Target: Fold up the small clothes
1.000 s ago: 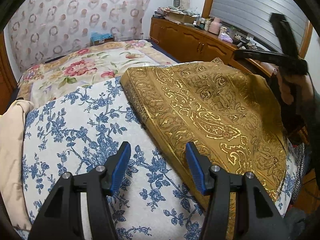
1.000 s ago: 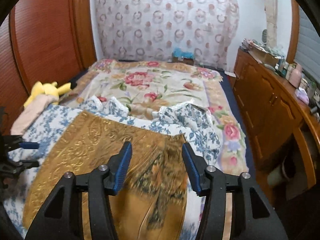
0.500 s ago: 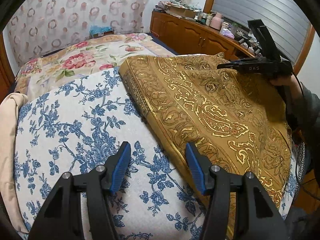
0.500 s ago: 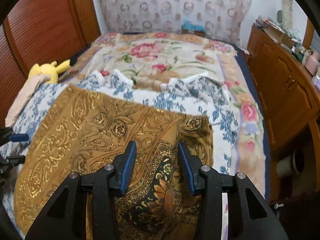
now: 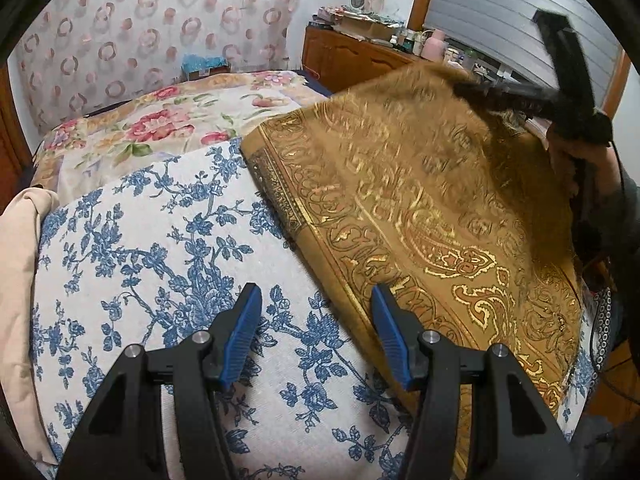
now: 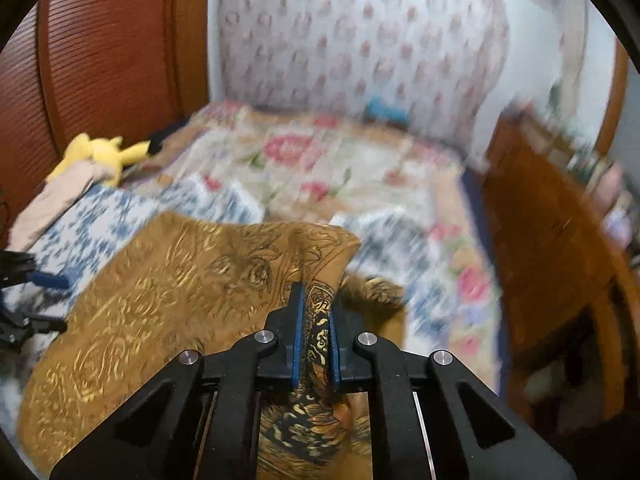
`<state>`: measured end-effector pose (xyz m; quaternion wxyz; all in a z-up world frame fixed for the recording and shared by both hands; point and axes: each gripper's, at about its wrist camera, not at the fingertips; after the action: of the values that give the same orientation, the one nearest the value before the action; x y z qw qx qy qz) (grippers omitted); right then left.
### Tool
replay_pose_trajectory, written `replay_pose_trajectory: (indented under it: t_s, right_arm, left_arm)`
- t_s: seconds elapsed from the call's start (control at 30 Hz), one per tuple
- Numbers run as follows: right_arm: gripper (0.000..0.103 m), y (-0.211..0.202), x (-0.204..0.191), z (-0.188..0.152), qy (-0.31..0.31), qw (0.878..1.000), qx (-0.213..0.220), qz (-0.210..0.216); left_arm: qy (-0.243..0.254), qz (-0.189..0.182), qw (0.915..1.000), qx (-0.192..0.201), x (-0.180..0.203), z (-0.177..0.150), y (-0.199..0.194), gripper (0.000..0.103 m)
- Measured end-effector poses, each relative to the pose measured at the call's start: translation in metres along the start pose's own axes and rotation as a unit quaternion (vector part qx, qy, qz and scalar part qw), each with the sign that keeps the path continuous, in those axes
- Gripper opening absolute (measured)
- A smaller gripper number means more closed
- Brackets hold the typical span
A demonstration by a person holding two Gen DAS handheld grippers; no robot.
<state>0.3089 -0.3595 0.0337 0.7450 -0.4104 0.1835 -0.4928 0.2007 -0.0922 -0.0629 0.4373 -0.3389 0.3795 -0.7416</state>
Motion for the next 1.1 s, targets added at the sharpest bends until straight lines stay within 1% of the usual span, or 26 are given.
replay_pose_trajectory:
  t_s: [0.07,0.13,0.2,0.23,0.27,0.33,0.4,0.57,0.8,1.1]
  right_arm:
    - [0.008,-0.011,-0.004,0.005,-0.004,0.999,0.022,-0.037]
    - [0.008,-0.018,-0.002,0.009,0.010,0.993,0.042,-0.106]
    - [0.017,-0.017,0.002,0.010,0.017,0.987,0.045,-0.152]
    - [0.021,-0.013,0.007,0.010,0.024,0.986,0.034,-0.160]
    - [0.030,-0.011,0.010,0.009,0.029,0.987,0.027,-0.158]
    - [0.035,-0.008,0.017,0.004,0.043,0.991,0.018,-0.124]
    - [0.046,-0.005,0.020,-0.002,0.051,0.994,0.008,-0.094]
    - [0.053,-0.010,0.011,-0.018,0.053,0.996,-0.003,-0.069]
    - [0.053,-0.027,-0.010,-0.051,0.055,0.998,-0.020,-0.037]
    - [0.053,-0.046,-0.033,-0.089,0.055,0.998,-0.021,-0.018]
  left_arm:
    - [0.001,0.000,1.0000,0.002,0.000,-0.001,-0.002,0.056]
    - [0.002,0.000,1.0000,0.003,0.001,-0.001,-0.002,0.056]
    - [0.003,0.001,1.0000,0.002,0.001,-0.002,-0.003,0.056]
    - [0.003,0.001,1.0000,0.002,0.003,-0.002,-0.003,0.056]
    - [0.003,0.000,1.0000,0.002,0.003,-0.002,-0.004,0.056]
    - [0.004,0.000,1.0000,0.003,0.004,-0.003,-0.006,0.056]
    - [0.003,0.000,1.0000,0.004,0.005,-0.003,-0.007,0.056]
    - [0.007,-0.001,0.9999,0.007,0.011,-0.006,-0.012,0.056]
    - [0.012,-0.001,0.9998,0.014,0.024,-0.016,-0.021,0.056]
    - [0.025,0.000,0.9994,0.024,0.045,-0.040,-0.030,0.056]
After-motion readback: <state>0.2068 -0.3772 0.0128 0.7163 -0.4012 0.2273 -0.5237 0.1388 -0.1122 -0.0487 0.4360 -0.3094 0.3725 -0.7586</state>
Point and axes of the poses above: each gripper's, at about its wrist camera, not at the fingertips, and y roughly the way its jaws point, x to its right, z to its top, and after that the axes turned 10 degrees about -x, right-handed
